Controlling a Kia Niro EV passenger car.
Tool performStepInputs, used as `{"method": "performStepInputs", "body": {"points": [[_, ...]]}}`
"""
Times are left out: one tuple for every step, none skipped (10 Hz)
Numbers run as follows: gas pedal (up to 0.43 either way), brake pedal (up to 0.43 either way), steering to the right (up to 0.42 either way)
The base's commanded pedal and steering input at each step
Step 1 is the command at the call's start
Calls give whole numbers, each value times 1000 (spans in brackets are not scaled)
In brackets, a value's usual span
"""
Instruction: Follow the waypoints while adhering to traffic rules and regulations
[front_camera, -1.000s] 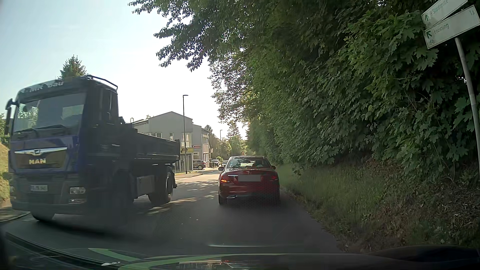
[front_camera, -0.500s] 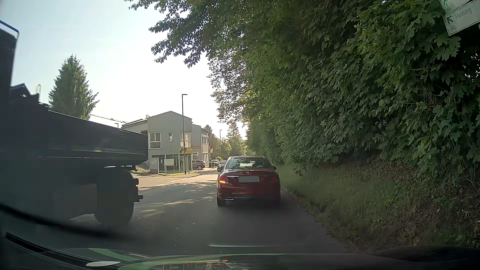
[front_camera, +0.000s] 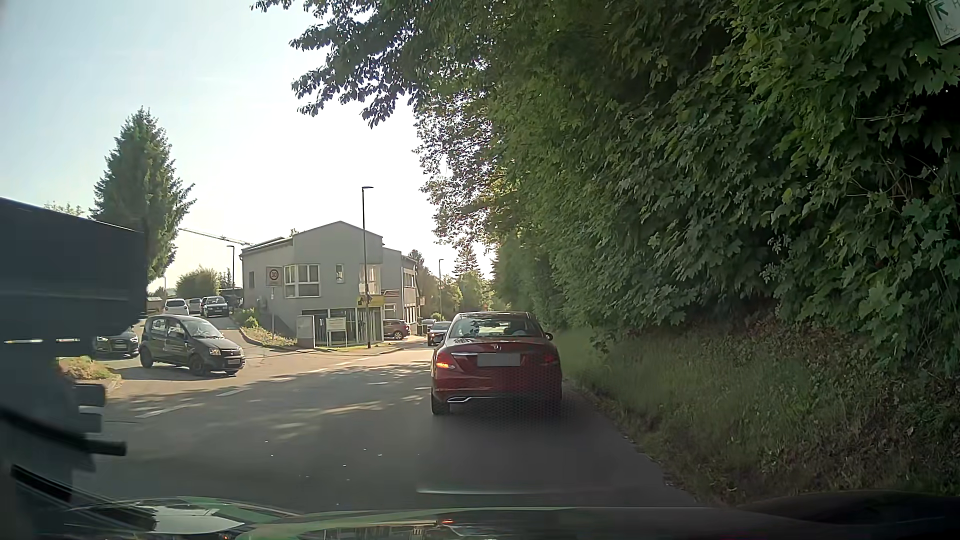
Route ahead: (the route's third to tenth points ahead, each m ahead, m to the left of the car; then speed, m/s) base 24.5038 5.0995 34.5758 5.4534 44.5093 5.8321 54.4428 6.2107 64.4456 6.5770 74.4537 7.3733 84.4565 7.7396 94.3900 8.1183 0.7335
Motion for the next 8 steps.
{"method": "performStepInputs", "body": {"points": [[0,0,3],[0,0,4],[0,0,4],[0,0,3],[0,0,4],[0,0,3],[0,0,4],[0,0,3]]}}
